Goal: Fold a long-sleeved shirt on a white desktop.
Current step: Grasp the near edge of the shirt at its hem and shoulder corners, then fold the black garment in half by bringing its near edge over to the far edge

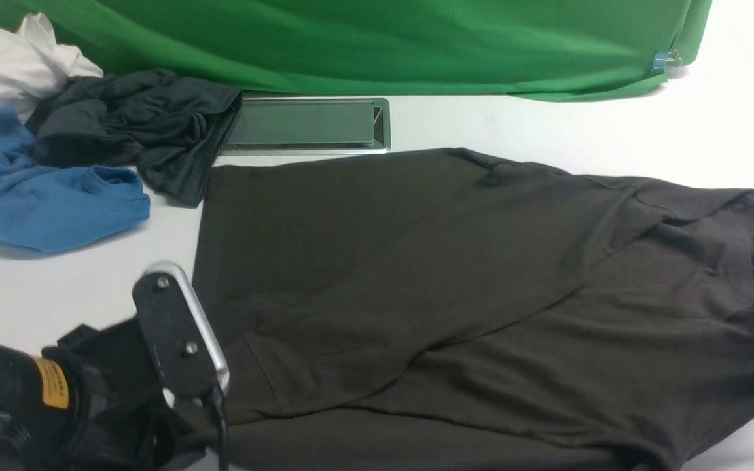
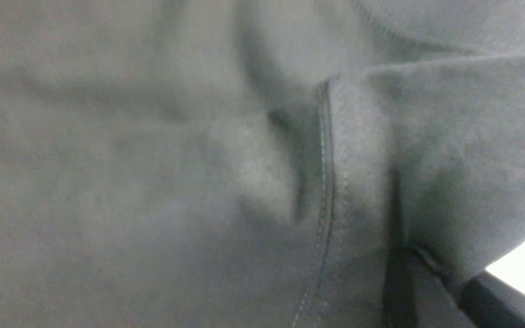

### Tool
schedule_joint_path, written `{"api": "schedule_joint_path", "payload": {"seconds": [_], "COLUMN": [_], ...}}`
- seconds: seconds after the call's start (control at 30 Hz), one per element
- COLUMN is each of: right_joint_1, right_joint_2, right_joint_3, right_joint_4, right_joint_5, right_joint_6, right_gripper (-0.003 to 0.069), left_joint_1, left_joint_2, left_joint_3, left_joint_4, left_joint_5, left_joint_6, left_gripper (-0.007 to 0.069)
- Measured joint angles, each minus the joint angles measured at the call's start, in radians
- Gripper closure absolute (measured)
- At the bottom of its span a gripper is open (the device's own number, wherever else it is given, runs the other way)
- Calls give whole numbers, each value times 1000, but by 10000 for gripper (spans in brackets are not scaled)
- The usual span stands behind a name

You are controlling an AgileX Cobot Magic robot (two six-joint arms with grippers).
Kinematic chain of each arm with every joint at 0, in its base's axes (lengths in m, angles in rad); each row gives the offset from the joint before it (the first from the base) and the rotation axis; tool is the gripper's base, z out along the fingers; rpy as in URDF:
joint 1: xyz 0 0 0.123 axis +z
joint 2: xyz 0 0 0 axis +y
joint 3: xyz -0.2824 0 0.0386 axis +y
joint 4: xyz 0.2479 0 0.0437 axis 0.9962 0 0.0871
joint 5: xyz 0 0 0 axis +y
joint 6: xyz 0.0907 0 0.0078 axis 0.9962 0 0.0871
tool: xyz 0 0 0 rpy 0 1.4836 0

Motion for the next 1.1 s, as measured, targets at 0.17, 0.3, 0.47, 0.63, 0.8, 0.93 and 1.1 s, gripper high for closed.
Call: {"api": "schedule_joint_path", "payload": {"seconds": [0.17, 0.3, 0.47, 0.63, 0.8, 0.93, 1.1], "right_joint_1": [-8, -8, -8, -8, -8, -8, -8], "right_joint_2": [21, 80, 192, 303, 380, 414, 450], "right_joint_3": [-37, -131, -265, -385, -468, -527, -601], "right_joint_4": [33, 79, 129, 137, 141, 156, 184], "right_joint_5": [-2, -3, 17, 49, 57, 61, 61], "right_joint_6": [-10, -53, -115, -141, -153, -153, -160], "right_gripper": [609, 609, 609, 609, 609, 609, 609], "left_joint_1": [0, 0, 12, 102, 202, 256, 291], "left_joint_2": [8, 86, 239, 374, 434, 479, 548], "left_joint_3": [-69, -138, -188, -256, -314, -367, -437], "left_joint_4": [72, 146, 160, 138, 110, 78, 63], "left_joint_5": [-49, -95, -134, -140, -203, -219, -227], "left_joint_6": [-79, -139, -150, -151, -122, -93, -54], "left_gripper": [588, 588, 588, 588, 588, 588, 588]}}
